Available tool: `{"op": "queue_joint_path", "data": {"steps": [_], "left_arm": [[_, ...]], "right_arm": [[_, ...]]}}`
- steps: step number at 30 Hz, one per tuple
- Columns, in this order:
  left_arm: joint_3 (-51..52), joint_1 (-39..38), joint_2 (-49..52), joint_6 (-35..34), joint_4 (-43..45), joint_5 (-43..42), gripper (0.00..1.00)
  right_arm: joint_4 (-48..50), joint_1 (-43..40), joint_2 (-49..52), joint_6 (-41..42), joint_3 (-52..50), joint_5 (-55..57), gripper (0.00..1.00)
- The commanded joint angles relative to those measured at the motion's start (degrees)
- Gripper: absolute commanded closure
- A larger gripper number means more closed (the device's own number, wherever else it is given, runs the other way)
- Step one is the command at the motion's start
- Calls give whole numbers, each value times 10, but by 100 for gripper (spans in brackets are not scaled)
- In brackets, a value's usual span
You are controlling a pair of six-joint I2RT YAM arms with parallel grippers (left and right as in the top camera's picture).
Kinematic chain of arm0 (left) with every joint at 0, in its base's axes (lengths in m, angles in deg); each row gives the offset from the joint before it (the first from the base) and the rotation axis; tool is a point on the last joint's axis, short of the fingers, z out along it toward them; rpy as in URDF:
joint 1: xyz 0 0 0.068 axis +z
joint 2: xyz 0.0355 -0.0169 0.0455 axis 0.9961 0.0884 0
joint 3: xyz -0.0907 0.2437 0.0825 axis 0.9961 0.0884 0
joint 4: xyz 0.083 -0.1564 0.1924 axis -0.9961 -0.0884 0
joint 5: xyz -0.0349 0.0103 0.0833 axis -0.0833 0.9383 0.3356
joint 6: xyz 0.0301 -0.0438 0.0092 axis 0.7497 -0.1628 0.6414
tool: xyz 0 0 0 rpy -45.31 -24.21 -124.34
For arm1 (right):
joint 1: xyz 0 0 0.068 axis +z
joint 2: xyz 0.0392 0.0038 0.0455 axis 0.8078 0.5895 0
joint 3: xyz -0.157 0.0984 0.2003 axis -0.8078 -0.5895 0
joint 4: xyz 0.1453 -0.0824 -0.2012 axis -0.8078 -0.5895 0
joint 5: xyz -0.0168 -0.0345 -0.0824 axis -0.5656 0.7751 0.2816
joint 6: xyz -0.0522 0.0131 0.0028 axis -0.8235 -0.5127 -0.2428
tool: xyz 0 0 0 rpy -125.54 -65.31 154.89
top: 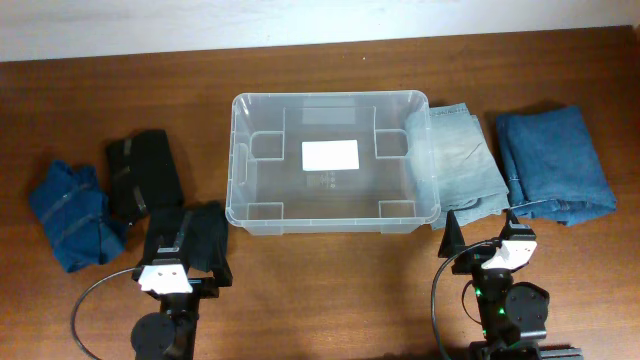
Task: Pack container
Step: 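Move the left gripper toward the teal rolled bundle on the left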
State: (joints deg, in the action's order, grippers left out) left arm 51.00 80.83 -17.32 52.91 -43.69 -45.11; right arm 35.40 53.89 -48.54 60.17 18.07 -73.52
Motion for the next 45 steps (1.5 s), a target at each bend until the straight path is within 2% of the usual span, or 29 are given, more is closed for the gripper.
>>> {"op": "queue_joint_path", "data": {"steps": [1, 24, 31, 34, 39, 45], "left_arm": [[5, 3, -5, 11, 2, 8, 1], [5, 3, -5, 12, 5, 12, 1], [-4, 3, -5, 11, 113, 29, 1], [-45, 3, -5, 11, 108, 27, 1], [-165, 3, 22, 31, 39, 31, 1], [-372, 3, 128, 43, -122, 78, 1]], "right_arm": [[-2, 4, -5, 4, -4, -1, 2], [-2, 4, -5, 4, -4, -1, 2], [-2, 4, -5, 4, -4, -1, 2], [-2, 4, -5, 4, -4, -1, 2], [-2, 4, -5, 4, -4, -1, 2], [-2, 4, -5, 4, -4, -1, 2]]}}
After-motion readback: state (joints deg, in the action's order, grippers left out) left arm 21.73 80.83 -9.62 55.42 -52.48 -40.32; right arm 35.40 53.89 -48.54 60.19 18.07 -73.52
